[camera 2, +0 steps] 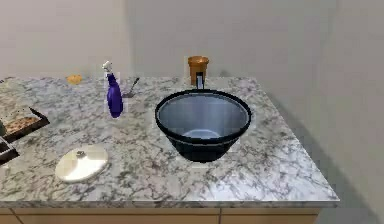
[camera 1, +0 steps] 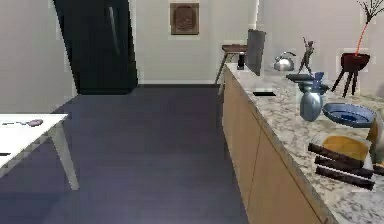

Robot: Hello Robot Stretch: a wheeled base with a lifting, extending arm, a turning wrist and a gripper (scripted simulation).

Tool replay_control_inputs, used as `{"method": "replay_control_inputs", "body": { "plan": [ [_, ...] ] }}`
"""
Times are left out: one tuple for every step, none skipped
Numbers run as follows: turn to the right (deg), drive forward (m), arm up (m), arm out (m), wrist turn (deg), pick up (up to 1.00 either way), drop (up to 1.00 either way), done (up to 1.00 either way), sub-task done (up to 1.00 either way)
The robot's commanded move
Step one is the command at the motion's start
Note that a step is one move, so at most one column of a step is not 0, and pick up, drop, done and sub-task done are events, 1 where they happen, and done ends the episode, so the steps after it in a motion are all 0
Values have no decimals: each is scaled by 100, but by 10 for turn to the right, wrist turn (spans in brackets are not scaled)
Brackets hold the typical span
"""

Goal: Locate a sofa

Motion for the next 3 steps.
{"method": "replay_control_inputs", "body": {
  "plan": [
    [-450, 0, 0, 0, 0, 0, 0, 0, 0],
    [-450, 0, 0, 0, 0, 0, 0, 0, 0],
    [-330, 0, 0, 0, 0, 0, 0, 0, 0]
  ]
}}
